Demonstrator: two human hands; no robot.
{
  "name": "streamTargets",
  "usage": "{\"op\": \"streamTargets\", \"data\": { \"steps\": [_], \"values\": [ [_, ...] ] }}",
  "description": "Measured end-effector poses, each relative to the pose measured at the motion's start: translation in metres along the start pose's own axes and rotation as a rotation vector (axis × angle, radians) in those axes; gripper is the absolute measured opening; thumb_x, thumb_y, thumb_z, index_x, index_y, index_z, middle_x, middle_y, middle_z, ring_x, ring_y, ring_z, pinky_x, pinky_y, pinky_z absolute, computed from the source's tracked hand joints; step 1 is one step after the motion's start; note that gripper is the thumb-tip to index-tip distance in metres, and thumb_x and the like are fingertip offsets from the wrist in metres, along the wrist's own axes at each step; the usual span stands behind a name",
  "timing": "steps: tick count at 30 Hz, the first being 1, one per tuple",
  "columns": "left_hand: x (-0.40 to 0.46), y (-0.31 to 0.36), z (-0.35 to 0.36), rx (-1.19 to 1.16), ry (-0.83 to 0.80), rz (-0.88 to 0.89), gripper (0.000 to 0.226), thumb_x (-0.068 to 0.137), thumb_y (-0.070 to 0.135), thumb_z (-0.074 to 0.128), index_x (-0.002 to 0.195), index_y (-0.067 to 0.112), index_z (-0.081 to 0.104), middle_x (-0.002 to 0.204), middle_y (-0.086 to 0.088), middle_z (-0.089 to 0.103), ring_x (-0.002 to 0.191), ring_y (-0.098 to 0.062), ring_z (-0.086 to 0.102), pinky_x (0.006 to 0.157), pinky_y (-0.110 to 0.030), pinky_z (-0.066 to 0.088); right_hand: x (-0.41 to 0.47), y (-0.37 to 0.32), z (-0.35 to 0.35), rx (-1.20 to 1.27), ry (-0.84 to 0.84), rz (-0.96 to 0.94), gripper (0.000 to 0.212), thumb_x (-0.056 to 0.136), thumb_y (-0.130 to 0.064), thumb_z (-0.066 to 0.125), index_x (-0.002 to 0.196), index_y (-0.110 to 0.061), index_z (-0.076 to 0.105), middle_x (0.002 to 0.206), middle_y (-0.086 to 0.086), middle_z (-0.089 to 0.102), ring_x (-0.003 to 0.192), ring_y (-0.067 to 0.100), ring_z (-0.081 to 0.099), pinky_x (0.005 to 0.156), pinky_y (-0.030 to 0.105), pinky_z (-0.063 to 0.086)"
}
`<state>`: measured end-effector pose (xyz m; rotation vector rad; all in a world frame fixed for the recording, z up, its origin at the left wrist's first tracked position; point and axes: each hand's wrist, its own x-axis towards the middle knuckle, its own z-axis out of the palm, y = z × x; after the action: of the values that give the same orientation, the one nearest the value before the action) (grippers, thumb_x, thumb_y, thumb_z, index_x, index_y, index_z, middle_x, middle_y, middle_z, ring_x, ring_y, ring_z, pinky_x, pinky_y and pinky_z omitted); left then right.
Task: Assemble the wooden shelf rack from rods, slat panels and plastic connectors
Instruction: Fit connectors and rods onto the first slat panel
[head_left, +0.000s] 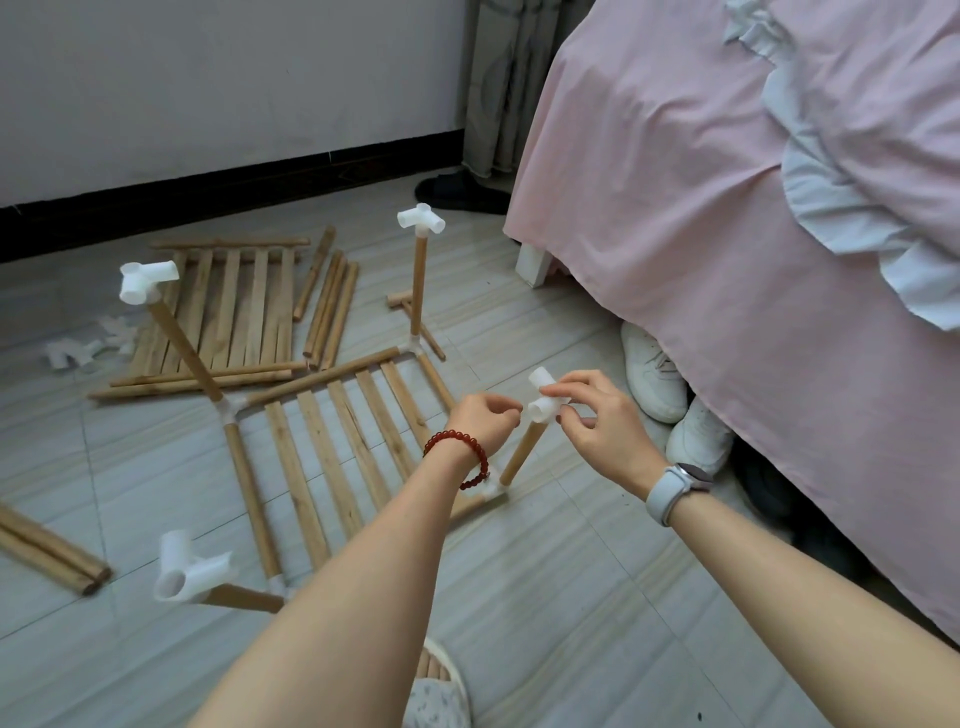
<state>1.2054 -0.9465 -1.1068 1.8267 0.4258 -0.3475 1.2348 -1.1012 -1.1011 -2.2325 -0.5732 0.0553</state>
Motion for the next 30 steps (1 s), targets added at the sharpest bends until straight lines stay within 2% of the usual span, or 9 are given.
{"op": "streamTargets", "data": {
  "steps": [3, 6, 9, 12, 14, 18, 26, 28, 30],
  "values": [
    [-0.003, 0.000, -0.001, 0.019, -0.125, -0.041, 0.035, 0.093, 0.008, 0.042, 0.124, 0.016, 0.057, 0.121, -0.005, 0.059, 0.111, -0.016, 0.056, 0.092, -0.029, 0.045, 0.003, -0.005, 0.001, -0.002, -0.061, 0.027, 0.016, 0.091, -0.009, 0.056, 0.098, -0.010, 0.070, 0.099, -0.003, 0.054, 0.091, 0.004, 0.053, 0.074, 0.007, 0.044],
    [-0.007, 0.004, -0.002, -0.029, -0.195, -0.061, 0.039, 0.093, 0.005, 0.041, 0.127, 0.017, 0.054, 0.119, -0.003, 0.057, 0.107, -0.013, 0.053, 0.086, -0.027, 0.043, 0.008, -0.005, 0.005, -0.010, -0.073, 0.153, 0.003, 0.090, -0.018, 0.059, 0.092, -0.019, 0.060, 0.093, -0.004, 0.057, 0.093, 0.013, 0.055, 0.086, 0.025, 0.046],
    [-0.006, 0.004, -0.003, -0.030, -0.216, -0.069, 0.040, 0.090, 0.003, 0.043, 0.126, 0.017, 0.055, 0.121, -0.003, 0.055, 0.115, -0.016, 0.049, 0.091, -0.029, 0.042, 0.017, -0.004, 0.006, 0.205, -0.065, 0.414, 0.015, 0.089, -0.019, 0.061, 0.100, -0.021, 0.051, 0.099, 0.003, 0.060, 0.100, 0.020, 0.059, 0.091, 0.036, 0.049],
    [-0.005, 0.004, -0.004, -0.013, -0.237, -0.072, 0.043, 0.090, 0.002, 0.043, 0.128, 0.017, 0.053, 0.125, -0.002, 0.051, 0.116, -0.016, 0.045, 0.092, -0.030, 0.041, 0.026, -0.005, 0.004, 0.379, -0.162, 0.609, 0.011, 0.091, -0.015, 0.059, 0.101, -0.013, 0.062, 0.109, 0.009, 0.065, 0.111, 0.021, 0.058, 0.097, 0.032, 0.044],
    [-0.004, 0.005, -0.003, -0.017, -0.252, -0.060, 0.043, 0.091, 0.004, 0.044, 0.131, 0.018, 0.050, 0.117, -0.001, 0.049, 0.109, -0.015, 0.043, 0.092, -0.031, 0.040, 0.027, -0.002, 0.003, 0.424, -0.213, 0.683, 0.012, 0.091, -0.014, 0.059, 0.100, -0.010, 0.065, 0.113, 0.012, 0.065, 0.112, 0.021, 0.058, 0.096, 0.029, 0.041],
    [-0.001, 0.005, 0.001, -0.003, -0.276, -0.053, 0.042, 0.090, 0.003, 0.043, 0.129, 0.017, 0.051, 0.112, -0.001, 0.047, 0.106, -0.015, 0.042, 0.090, -0.030, 0.040, 0.032, 0.001, 0.002, 0.344, -0.202, 0.711, 0.020, 0.090, -0.017, 0.061, 0.106, -0.006, 0.066, 0.114, 0.013, 0.065, 0.112, 0.022, 0.057, 0.094, 0.031, 0.041],
    [0.002, 0.006, 0.007, 0.050, -0.297, -0.043, 0.037, 0.091, 0.004, 0.042, 0.123, 0.022, 0.050, 0.096, 0.003, 0.046, 0.093, -0.013, 0.043, 0.085, -0.028, 0.039, 0.028, 0.006, 0.000, 0.403, -0.228, 0.792, 0.026, 0.092, -0.015, 0.058, 0.115, -0.002, 0.062, 0.110, 0.012, 0.067, 0.108, 0.020, 0.062, 0.095, 0.031, 0.040],
    [-0.001, 0.007, 0.006, 0.121, -0.319, -0.032, 0.036, 0.094, 0.011, 0.043, 0.129, 0.020, 0.048, 0.110, 0.000, 0.051, 0.098, -0.014, 0.046, 0.088, -0.029, 0.038, 0.028, 0.003, 0.001, 0.380, -0.234, 0.795, 0.029, 0.093, -0.017, 0.057, 0.118, -0.003, 0.061, 0.112, 0.011, 0.067, 0.107, 0.019, 0.061, 0.089, 0.031, 0.038],
    [-0.002, 0.006, 0.002, 0.260, -0.331, -0.036, 0.042, 0.095, 0.016, 0.044, 0.137, 0.013, 0.041, 0.135, -0.006, 0.046, 0.119, -0.021, 0.045, 0.097, -0.032, 0.037, 0.029, -0.003, 0.000, 0.263, -0.245, 0.790, 0.030, 0.094, -0.021, 0.055, 0.120, -0.005, 0.059, 0.116, 0.010, 0.065, 0.108, 0.021, 0.060, 0.090, 0.035, 0.038]
  ]
}}
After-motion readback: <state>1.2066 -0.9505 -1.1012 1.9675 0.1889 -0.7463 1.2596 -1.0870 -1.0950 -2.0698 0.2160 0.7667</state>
